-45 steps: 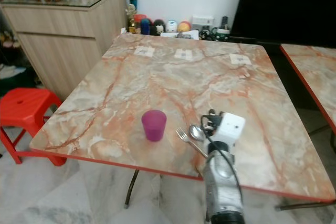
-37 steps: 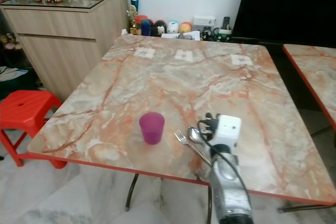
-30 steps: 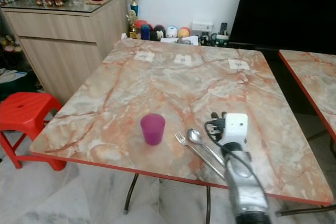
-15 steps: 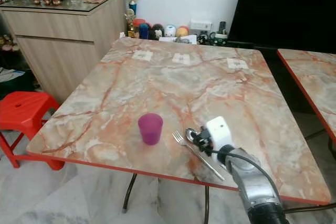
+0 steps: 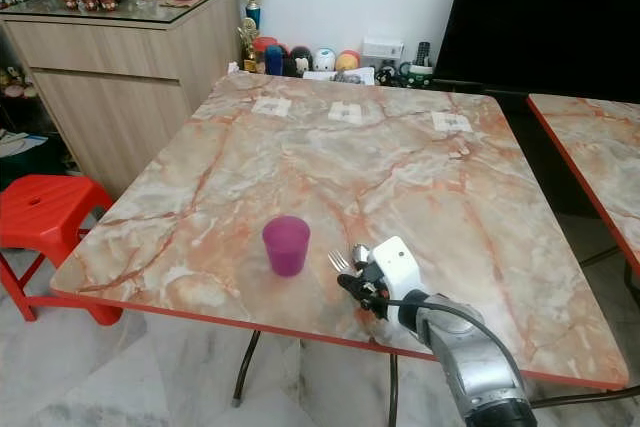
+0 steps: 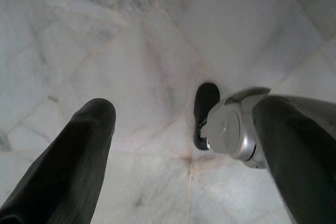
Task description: Setting the table
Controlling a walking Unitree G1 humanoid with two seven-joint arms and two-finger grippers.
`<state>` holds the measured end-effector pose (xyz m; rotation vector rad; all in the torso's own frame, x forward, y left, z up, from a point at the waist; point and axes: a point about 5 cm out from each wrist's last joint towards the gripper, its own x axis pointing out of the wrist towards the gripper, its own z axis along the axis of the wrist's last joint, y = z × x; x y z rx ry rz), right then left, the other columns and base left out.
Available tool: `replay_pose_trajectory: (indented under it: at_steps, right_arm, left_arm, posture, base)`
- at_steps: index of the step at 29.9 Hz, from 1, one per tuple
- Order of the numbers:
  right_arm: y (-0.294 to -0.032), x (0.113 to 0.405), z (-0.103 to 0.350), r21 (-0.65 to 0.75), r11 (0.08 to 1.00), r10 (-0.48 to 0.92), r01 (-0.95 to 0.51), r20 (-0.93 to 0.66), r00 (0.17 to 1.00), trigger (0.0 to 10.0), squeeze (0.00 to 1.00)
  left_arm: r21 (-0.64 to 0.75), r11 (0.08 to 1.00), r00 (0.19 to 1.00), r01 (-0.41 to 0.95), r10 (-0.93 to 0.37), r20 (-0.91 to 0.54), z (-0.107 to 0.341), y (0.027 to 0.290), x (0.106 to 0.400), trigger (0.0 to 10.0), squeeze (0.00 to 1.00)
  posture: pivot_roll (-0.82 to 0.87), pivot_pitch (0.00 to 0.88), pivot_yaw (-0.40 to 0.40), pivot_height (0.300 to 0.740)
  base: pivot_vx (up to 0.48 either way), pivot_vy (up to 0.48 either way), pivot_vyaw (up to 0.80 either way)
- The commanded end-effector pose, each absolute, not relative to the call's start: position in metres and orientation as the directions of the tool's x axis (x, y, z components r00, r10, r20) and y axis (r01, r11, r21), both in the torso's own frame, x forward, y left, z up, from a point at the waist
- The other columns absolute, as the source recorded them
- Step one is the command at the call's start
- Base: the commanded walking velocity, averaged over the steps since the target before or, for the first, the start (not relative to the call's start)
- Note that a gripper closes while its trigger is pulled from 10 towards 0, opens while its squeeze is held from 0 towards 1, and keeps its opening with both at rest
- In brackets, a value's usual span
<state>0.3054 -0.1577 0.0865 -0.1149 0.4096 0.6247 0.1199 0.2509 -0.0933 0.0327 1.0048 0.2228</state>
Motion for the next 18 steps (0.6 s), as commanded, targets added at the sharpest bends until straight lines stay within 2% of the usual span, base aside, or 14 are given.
replay_pose_trajectory:
  at_steps: [1, 11, 12, 13, 15, 16, 17, 18]
  right_arm:
    - [-0.158, 0.306, 0.086, 0.015, 0.809, 0.54, -0.587, -0.414, 0.733, 10.0, 0.0]
    - [-0.162, 0.31, 0.079, 0.032, 0.842, 0.494, -0.538, -0.447, 0.746, 10.0, 0.0]
    - [-0.162, 0.311, 0.079, 0.034, 0.845, 0.491, -0.534, -0.444, 0.75, 10.0, 0.86]
    - [-0.161, 0.312, 0.081, 0.033, 0.843, 0.495, -0.537, -0.439, 0.75, 10.0, 1.0]
    - [-0.161, 0.312, 0.081, 0.03, 0.84, 0.499, -0.542, -0.437, 0.748, 10.0, 1.0]
    - [-0.16, 0.313, 0.082, 0.029, 0.839, 0.5, -0.544, -0.437, 0.748, 10.0, 0.43]
    - [-0.16, 0.313, 0.082, 0.029, 0.839, 0.5, -0.544, -0.437, 0.748, 10.0, 0.43]
    - [-0.16, 0.313, 0.081, 0.028, 0.839, 0.499, -0.543, -0.438, 0.748, 10.0, 0.0]
  left_arm:
    - [0.128, 0.977, 0.497, -0.173, 0.199, -0.845, -0.095, 0.252, 0.114, 10.0, 0.0]
    - [0.123, 0.978, 0.499, -0.17, 0.193, -0.845, -0.096, 0.247, 0.116, 10.0, 0.0]
    - [0.121, 0.978, 0.5, -0.168, 0.19, -0.845, -0.096, 0.245, 0.117, 10.0, 0.0]
    - [0.12, 0.979, 0.501, -0.165, 0.188, -0.845, -0.097, 0.243, 0.118, 10.0, 0.0]
    - [0.119, 0.979, 0.501, -0.164, 0.187, -0.845, -0.097, 0.242, 0.119, 10.0, 0.0]
    - [0.118, 0.979, 0.502, -0.164, 0.186, -0.845, -0.097, 0.242, 0.119, 10.0, 0.0]
    - [0.118, 0.979, 0.502, -0.164, 0.186, -0.845, -0.097, 0.242, 0.119, 10.0, 0.0]
    - [0.118, 0.979, 0.502, -0.165, 0.187, -0.844, -0.096, 0.242, 0.119, 10.0, 0.0]
  posture:
    - [0.07, 0.0, -0.023, 0.74]
    - [0.07, 0.0, -0.02, 0.74]
    - [0.07, 0.0, -0.02, 0.74]
    - [0.07, 0.0, -0.019, 0.74]
    - [0.07, 0.0, -0.018, 0.74]
    - [0.07, 0.0, -0.018, 0.74]
    - [0.07, 0.0, -0.018, 0.74]
    - [0.07, 0.0, -0.018, 0.74]
  base:
    - [0.0, 0.0, 0.0]
    - [0.0, 0.0, 0.0]
    - [0.0, 0.0, 0.0]
    - [0.0, 0.0, 0.0]
    - [0.0, 0.0, 0.0]
    - [0.0, 0.0, 0.0]
    - [0.0, 0.0, 0.0]
    - [0.0, 0.0, 0.0]
